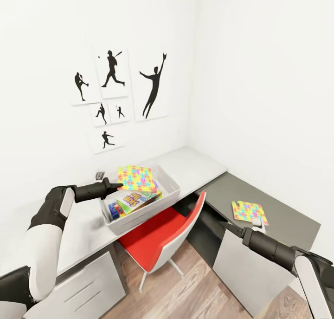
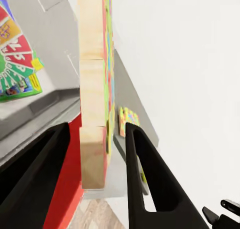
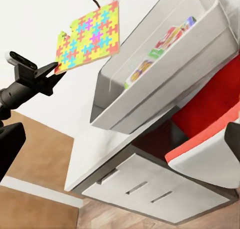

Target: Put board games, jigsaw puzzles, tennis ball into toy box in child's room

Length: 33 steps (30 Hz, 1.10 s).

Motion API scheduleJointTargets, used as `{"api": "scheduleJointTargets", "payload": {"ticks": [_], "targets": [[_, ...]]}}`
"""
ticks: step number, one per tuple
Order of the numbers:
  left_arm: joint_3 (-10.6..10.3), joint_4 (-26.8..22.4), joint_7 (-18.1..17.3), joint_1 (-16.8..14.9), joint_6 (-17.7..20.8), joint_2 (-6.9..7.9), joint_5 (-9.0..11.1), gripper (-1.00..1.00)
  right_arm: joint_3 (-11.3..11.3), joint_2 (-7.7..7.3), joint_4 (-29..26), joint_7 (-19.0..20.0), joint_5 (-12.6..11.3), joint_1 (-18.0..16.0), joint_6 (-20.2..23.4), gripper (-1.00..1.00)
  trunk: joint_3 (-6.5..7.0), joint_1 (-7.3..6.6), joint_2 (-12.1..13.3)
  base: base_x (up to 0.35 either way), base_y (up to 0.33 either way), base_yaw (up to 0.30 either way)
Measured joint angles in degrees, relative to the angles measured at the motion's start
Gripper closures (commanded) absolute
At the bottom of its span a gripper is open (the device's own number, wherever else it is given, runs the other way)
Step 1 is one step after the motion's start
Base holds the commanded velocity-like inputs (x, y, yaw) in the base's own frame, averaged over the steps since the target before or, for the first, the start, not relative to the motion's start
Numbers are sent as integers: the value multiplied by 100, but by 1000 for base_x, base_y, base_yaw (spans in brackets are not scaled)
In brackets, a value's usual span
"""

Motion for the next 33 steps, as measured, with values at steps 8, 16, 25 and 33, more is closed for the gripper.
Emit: {"api": "scheduleJointTargets", "payload": {"ticks": [8,16,25,33], "targets": [[45,1,78,0,-1,-58,3,100,0,1,-1,-4,5,-7,1,-100,14,2,0,78,-57,217],[48,3,91,0,0,-105,6,100,-31,-10,-2,2,0,-8,7,-100,16,2,1,17,-186,28],[47,1,91,-1,1,-181,4,100,-108,-21,-1,12,-11,-8,16,-100,16,1,0,30,-76,1],[49,1,91,-1,-1,-195,-3,100,-157,-21,-1,13,-14,-8,18,-100,16,1,0,163,78,0]]}}
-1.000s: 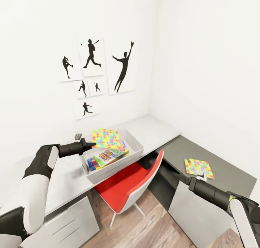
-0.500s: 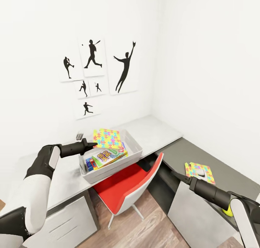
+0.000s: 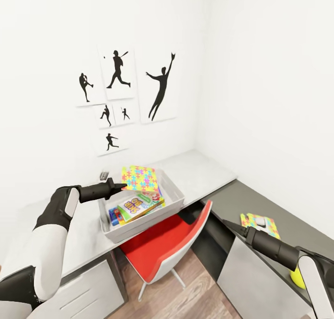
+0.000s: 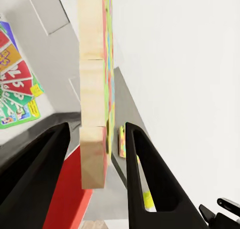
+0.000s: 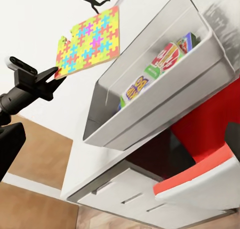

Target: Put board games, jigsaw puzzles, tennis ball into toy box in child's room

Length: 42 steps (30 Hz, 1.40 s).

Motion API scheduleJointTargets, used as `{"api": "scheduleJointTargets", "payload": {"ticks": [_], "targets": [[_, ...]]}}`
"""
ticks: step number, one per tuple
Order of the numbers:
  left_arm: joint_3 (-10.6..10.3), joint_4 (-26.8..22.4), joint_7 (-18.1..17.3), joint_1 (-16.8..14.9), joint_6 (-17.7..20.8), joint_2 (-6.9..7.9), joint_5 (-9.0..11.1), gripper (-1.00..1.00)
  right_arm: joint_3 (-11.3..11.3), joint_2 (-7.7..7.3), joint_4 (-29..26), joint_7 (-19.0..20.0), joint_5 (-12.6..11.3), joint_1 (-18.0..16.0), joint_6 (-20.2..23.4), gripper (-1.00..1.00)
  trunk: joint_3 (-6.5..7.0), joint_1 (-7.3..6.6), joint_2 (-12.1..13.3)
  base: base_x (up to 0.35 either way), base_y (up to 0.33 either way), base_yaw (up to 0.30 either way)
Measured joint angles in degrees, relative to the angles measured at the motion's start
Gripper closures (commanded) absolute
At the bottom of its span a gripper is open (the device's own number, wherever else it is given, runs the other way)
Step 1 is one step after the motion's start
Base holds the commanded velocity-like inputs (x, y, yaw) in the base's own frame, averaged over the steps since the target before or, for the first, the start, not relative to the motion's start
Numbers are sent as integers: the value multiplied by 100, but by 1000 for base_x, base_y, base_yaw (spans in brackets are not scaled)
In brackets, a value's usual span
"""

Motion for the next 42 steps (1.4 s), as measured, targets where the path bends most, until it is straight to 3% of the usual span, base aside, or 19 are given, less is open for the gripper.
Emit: {"api": "scheduleJointTargets", "payload": {"ticks": [16,18,21,26,31,42], "targets": [[-21,0,8,7,-2,-19,-14,100,-19,-22,0,-2,6,-11,117,-100,-25,1,1,84,15,0],[-23,2,8,10,-3,-19,-21,100,-52,-29,0,-4,5,-14,165,-100,-42,1,1,2,0,0],[-31,110,37,16,-11,-14,-51,100,-275,-46,0,-2,4,-17,211,-100,-69,1,1,0,0,0],[-10,607,493,18,-21,-4,-80,100,-423,-58,0,2,2,-15,247,-100,-116,1,1,0,0,0],[-5,727,1062,17,-16,-8,-54,100,-444,-60,5,8,1,-16,255,-100,-163,1,1,0,0,0],[11,756,1335,9,-4,-1,14,100,-446,-61,6,11,1,-15,256,-100,-266,1,0,0,0,0]]}}
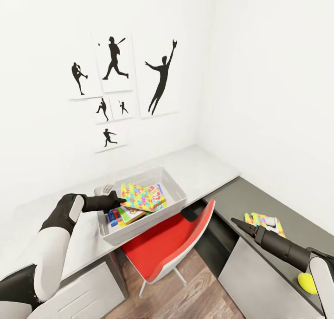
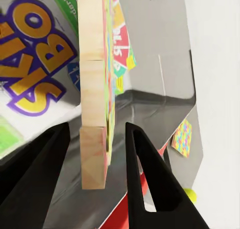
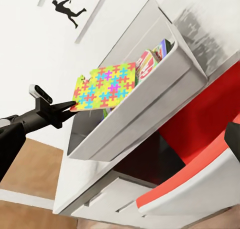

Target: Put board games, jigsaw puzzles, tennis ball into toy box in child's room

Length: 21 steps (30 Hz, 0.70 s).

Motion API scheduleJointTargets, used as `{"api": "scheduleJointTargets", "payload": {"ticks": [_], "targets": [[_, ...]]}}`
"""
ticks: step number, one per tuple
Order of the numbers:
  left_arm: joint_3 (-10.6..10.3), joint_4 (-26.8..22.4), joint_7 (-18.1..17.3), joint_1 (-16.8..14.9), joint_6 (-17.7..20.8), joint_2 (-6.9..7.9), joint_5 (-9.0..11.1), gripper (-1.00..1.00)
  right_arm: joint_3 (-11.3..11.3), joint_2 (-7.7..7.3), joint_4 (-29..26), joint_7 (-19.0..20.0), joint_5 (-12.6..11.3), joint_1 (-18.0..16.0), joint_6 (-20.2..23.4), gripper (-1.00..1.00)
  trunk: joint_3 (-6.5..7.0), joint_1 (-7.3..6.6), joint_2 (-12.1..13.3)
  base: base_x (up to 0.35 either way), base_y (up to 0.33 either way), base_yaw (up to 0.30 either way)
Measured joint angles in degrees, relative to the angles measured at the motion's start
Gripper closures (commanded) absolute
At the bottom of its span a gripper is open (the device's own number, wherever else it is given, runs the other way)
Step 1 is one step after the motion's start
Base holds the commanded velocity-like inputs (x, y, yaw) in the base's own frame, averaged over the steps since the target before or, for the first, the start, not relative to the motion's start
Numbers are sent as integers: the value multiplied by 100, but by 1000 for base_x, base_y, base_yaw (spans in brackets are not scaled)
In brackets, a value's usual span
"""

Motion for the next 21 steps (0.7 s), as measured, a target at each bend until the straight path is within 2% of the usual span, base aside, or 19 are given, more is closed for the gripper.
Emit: {"api": "scheduleJointTargets", "payload": {"ticks": [4,5,7,9,14,21], "targets": [[7,-1,15,-6,7,14,250,100,3,0,0,0,0,-1,0,-100,-38,0,0,0,0,0],[6,-4,32,-8,23,18,514,100,2,0,1,0,1,1,-3,-100,-47,0,0,0,0,0],[-2,-5,54,-8,22,28,804,100,-2,0,2,4,0,1,-9,-100,-65,0,0,0,0,0],[-4,-12,57,-8,19,38,947,100,-5,0,2,13,-2,1,-22,-100,-76,0,-1,0,0,0],[-6,-30,37,-11,20,45,1036,100,-55,7,-4,26,-6,5,-73,-100,-84,0,-1,0,0,0],[-3,-34,73,-20,-63,43,1043,100,-73,9,-3,50,-10,6,-74,-100,-85,0,-1,0,0,0]]}}
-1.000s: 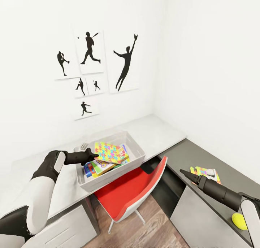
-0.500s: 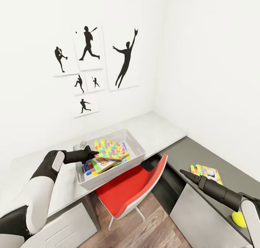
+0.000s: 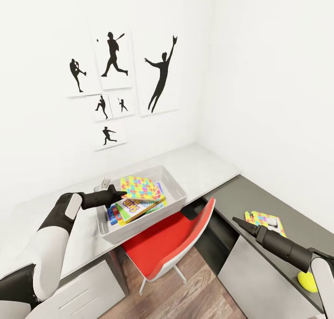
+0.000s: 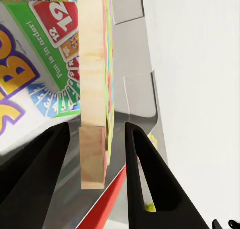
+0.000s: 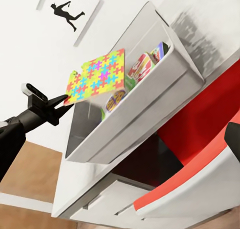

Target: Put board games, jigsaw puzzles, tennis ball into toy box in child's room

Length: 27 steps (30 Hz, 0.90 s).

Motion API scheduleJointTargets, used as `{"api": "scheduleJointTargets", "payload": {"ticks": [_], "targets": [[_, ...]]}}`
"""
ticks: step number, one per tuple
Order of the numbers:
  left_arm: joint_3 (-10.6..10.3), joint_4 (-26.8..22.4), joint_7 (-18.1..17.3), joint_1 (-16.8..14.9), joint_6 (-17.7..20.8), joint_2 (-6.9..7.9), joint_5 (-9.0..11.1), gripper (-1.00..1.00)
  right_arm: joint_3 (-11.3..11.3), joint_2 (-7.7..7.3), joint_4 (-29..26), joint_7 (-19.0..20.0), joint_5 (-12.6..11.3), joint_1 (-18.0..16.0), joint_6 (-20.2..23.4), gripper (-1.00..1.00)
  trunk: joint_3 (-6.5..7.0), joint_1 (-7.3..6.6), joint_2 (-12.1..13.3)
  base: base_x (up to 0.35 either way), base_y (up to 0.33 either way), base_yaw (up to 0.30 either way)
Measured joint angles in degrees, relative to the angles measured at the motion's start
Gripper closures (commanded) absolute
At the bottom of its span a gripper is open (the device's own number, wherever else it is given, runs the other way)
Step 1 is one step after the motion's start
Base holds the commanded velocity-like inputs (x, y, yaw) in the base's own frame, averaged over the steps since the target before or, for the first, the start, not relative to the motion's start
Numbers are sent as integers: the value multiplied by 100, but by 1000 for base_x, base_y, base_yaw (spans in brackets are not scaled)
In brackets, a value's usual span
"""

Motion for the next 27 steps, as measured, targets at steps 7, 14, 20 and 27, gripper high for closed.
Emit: {"api": "scheduleJointTargets", "payload": {"ticks": [7,14,20,27], "targets": [[6,24,14,-330,-153,-19,-10,100,-9,0,-5,12,-6,0,11,-100,0,0,0,0,0,0],[6,40,22,-395,-230,-37,-22,100,-10,0,-6,13,-14,0,34,-100,-9,0,0,0,0,0],[1,50,41,-401,-244,-48,-32,100,-10,0,-8,9,-15,0,45,-100,-52,0,0,0,0,0],[1,53,703,-401,-259,-58,-12,100,-10,0,-6,4,-15,0,55,-100,-113,0,1,0,0,0]]}}
